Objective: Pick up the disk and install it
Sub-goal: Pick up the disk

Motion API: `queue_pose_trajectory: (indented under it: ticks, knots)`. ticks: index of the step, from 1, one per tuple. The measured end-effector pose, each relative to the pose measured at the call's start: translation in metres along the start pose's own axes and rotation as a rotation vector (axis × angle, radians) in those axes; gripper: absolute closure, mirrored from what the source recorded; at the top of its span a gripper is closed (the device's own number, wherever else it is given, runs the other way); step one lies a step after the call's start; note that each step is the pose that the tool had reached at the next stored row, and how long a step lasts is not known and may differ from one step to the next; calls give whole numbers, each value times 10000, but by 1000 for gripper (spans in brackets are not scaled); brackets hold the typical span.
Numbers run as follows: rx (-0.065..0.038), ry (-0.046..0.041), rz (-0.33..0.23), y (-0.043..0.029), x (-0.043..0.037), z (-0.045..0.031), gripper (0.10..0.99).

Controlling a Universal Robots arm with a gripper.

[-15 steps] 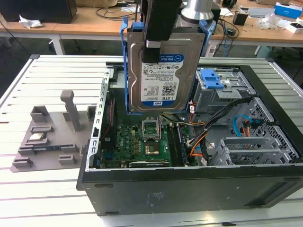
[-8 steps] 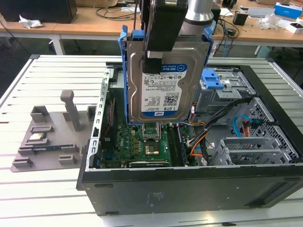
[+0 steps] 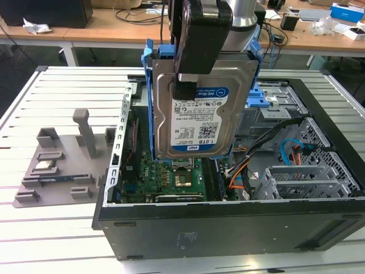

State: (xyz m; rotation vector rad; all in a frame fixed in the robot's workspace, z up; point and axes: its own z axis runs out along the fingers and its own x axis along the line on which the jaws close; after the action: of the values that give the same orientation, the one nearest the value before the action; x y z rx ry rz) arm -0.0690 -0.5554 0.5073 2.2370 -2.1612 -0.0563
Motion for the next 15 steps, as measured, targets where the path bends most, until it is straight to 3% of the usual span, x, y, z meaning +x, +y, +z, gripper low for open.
queue_pose_trajectory:
  ticks: [5,12,15]
  knots:
    - [0,20,2,4,89,1,718]
    - [-1,31,0,-1,96,1,718]
    - [0,33,2,-58,98,-2,718]
